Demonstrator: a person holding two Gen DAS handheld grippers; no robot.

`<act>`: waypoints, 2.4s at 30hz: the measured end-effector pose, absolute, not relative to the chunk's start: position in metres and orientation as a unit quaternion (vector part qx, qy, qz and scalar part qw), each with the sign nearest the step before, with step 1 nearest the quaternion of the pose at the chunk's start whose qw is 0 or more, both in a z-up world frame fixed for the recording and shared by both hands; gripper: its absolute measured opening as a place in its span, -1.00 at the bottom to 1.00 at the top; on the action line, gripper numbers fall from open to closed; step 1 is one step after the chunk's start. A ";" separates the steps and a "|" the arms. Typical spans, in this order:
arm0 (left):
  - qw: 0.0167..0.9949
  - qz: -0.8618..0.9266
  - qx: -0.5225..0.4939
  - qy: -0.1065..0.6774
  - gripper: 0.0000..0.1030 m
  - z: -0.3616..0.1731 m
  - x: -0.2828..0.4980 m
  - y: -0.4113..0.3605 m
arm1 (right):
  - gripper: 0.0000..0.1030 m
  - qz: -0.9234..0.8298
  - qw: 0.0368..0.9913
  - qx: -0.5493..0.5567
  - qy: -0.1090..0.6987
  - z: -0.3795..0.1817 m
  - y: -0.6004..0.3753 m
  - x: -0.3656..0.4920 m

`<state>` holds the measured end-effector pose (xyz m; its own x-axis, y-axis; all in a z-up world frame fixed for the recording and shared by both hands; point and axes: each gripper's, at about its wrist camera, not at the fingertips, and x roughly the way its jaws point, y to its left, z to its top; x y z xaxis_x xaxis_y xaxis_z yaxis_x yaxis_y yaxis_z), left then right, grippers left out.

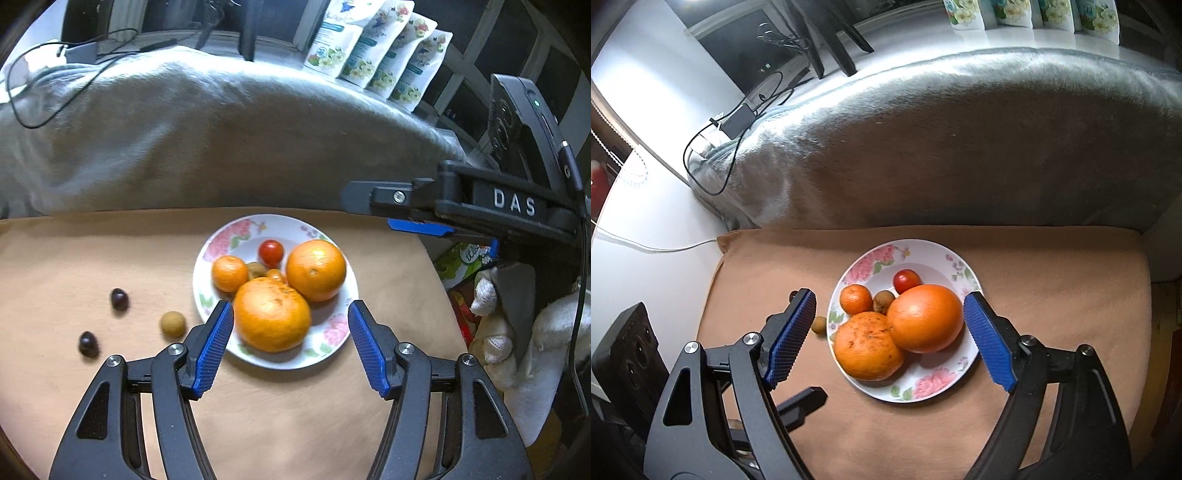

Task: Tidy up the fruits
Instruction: 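Move the right tool back over the dark brown fruits, then grasp a dark brown round fruit with the right tool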

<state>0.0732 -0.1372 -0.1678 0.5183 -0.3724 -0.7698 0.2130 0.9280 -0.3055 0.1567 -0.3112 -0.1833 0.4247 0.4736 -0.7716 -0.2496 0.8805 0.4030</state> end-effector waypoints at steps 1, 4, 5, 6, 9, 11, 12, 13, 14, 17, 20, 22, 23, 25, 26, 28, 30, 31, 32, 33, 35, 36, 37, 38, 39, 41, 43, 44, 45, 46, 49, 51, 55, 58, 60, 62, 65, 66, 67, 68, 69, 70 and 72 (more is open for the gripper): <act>0.867 -0.169 -0.086 0.461 0.25 -0.166 0.072 -0.134 | 0.65 0.217 0.838 0.113 0.488 -0.182 -0.308 0.154; 0.867 -0.168 -0.086 0.461 0.25 -0.163 0.069 -0.121 | 0.65 0.216 0.841 0.108 0.484 -0.180 -0.300 0.147; 0.867 -0.168 -0.088 0.461 0.25 -0.162 0.068 -0.116 | 0.65 0.216 0.841 0.108 0.484 -0.179 -0.298 0.144; 0.867 -0.167 -0.089 0.462 0.25 -0.161 0.066 -0.110 | 0.65 0.215 0.842 0.106 0.483 -0.178 -0.295 0.142; 0.867 -0.163 -0.091 0.461 0.25 -0.160 0.059 -0.091 | 0.65 0.212 0.849 0.096 0.475 -0.175 -0.285 0.134; 0.868 -0.161 -0.090 0.462 0.25 -0.161 0.055 -0.077 | 0.65 0.213 0.853 0.091 0.468 -0.172 -0.279 0.127; 0.867 -0.159 -0.091 0.463 0.25 -0.162 0.053 -0.069 | 0.65 0.215 0.853 0.090 0.467 -0.172 -0.275 0.125; 0.866 -0.157 -0.094 0.465 0.25 -0.164 0.052 -0.061 | 0.65 0.218 0.853 0.088 0.466 -0.172 -0.271 0.122; 0.865 -0.156 -0.097 0.468 0.25 -0.166 0.051 -0.053 | 0.65 0.221 0.853 0.083 0.466 -0.171 -0.265 0.117; 0.862 -0.144 -0.101 0.475 0.25 -0.172 0.048 -0.029 | 0.64 0.227 0.855 0.053 0.463 -0.171 -0.247 0.106; 0.862 -0.129 -0.100 0.481 0.25 -0.177 0.048 -0.010 | 0.64 0.236 0.856 0.022 0.460 -0.172 -0.228 0.096; 0.861 -0.122 -0.097 0.484 0.25 -0.180 0.048 0.000 | 0.64 0.241 0.851 0.004 0.466 -0.175 -0.215 0.090; 0.861 -0.119 -0.095 0.486 0.25 -0.182 0.048 0.005 | 0.64 0.244 0.849 -0.003 0.469 -0.177 -0.209 0.087; 0.859 -0.114 -0.097 0.490 0.25 -0.186 0.049 0.014 | 0.64 0.254 0.845 -0.013 0.471 -0.182 -0.197 0.081; 0.857 -0.112 -0.100 0.493 0.25 -0.189 0.050 0.019 | 0.64 0.258 0.843 -0.017 0.472 -0.184 -0.193 0.078; 0.853 -0.107 -0.104 0.500 0.25 -0.195 0.053 0.028 | 0.64 0.267 0.838 -0.025 0.476 -0.191 -0.182 0.073; 0.849 -0.106 -0.106 0.506 0.24 -0.201 0.056 0.033 | 0.64 0.277 0.831 -0.034 0.480 -0.198 -0.170 0.069; 0.848 -0.105 -0.105 0.509 0.24 -0.203 0.057 0.034 | 0.64 0.280 0.830 -0.041 0.481 -0.202 -0.165 0.066; 0.845 -0.107 -0.107 0.513 0.22 -0.207 0.059 0.036 | 0.62 0.285 0.827 -0.049 0.483 -0.206 -0.159 0.064; 0.843 -0.108 -0.108 0.516 0.20 -0.209 0.060 0.038 | 0.56 0.288 0.824 -0.052 0.485 -0.209 -0.155 0.063; 0.837 -0.114 -0.109 0.524 0.20 -0.216 0.063 0.039 | 0.49 0.298 0.815 -0.051 0.495 -0.218 -0.147 0.063; 0.834 -0.117 -0.110 0.527 0.20 -0.218 0.064 0.039 | 0.47 0.300 0.812 -0.050 0.498 -0.220 -0.144 0.064; 0.832 -0.119 -0.110 0.531 0.20 -0.221 0.065 0.039 | 0.45 0.302 0.809 -0.048 0.501 -0.224 -0.142 0.064; 0.829 -0.119 -0.110 0.535 0.18 -0.225 0.066 0.039 | 0.43 0.303 0.806 -0.047 0.506 -0.228 -0.139 0.066; 0.827 -0.122 -0.111 0.538 0.08 -0.228 0.067 0.039 | 0.35 0.306 0.802 -0.046 0.510 -0.232 -0.137 0.067; 0.822 -0.126 -0.111 0.545 0.04 -0.234 0.069 0.037 | 0.29 0.310 0.796 -0.042 0.518 -0.240 -0.132 0.069; 0.818 -0.128 -0.112 0.549 0.04 -0.239 0.072 0.037 | 0.23 0.314 0.791 -0.037 0.524 -0.247 -0.128 0.072; 0.815 -0.130 -0.116 0.552 0.02 -0.242 0.074 0.037 | 0.20 0.316 0.788 -0.034 0.527 -0.250 -0.125 0.073; 0.813 -0.130 -0.119 0.555 -0.01 -0.245 0.075 0.037 | 0.13 0.318 0.786 -0.032 0.529 -0.252 -0.123 0.075; 0.811 -0.130 -0.122 0.556 -0.03 -0.246 0.077 0.038 | 0.10 0.320 0.783 -0.030 0.532 -0.255 -0.120 0.077; 0.807 -0.130 -0.128 0.561 -0.12 -0.253 0.082 0.040 | 0.05 0.323 0.777 -0.032 0.539 -0.264 -0.112 0.081; 0.803 -0.133 -0.134 0.565 -0.14 -0.256 0.085 0.042 | -0.03 0.326 0.772 -0.032 0.544 -0.270 -0.107 0.084; 0.797 -0.132 -0.145 0.571 -0.22 -0.262 0.091 0.044 | -0.12 0.328 0.765 -0.025 0.553 -0.278 -0.102 0.088; 0.795 -0.132 -0.151 0.573 -0.23 -0.265 0.095 0.044 | -0.15 0.325 0.764 -0.029 0.556 -0.284 -0.098 0.091; 0.793 -0.133 -0.152 0.575 -0.23 -0.267 0.097 0.043 | -0.19 0.325 0.762 -0.028 0.559 -0.286 -0.095 0.093; 0.791 -0.135 -0.152 0.577 -0.23 -0.269 0.099 0.042 | -0.21 0.326 0.762 -0.030 0.559 -0.288 -0.092 0.095; 0.789 -0.137 -0.152 0.580 -0.23 -0.272 0.103 0.040 | -0.23 0.327 0.761 -0.032 0.560 -0.290 -0.090 0.098; 0.788 -0.138 -0.153 0.581 -0.23 -0.273 0.104 0.039 | -0.23 0.328 0.760 -0.032 0.560 -0.291 -0.088 0.100; 0.787 -0.138 -0.153 0.582 -0.23 -0.274 0.105 0.038 | -0.24 0.328 0.759 -0.033 0.561 -0.292 -0.087 0.101; 0.786 -0.138 -0.152 0.583 -0.23 -0.275 0.105 0.038 | -0.24 0.329 0.758 -0.033 0.562 -0.293 -0.086 0.102; 0.785 -0.137 -0.153 0.584 -0.23 -0.276 0.106 0.038 | -0.24 0.329 0.757 -0.034 0.563 -0.295 -0.085 0.102; 0.784 -0.137 -0.154 0.586 -0.23 -0.277 0.106 0.038 | -0.24 0.329 0.756 -0.035 0.564 -0.297 -0.085 0.103; 0.782 -0.137 -0.155 0.588 -0.28 -0.279 0.107 0.038 | -0.31 0.330 0.754 -0.037 0.567 -0.300 -0.084 0.103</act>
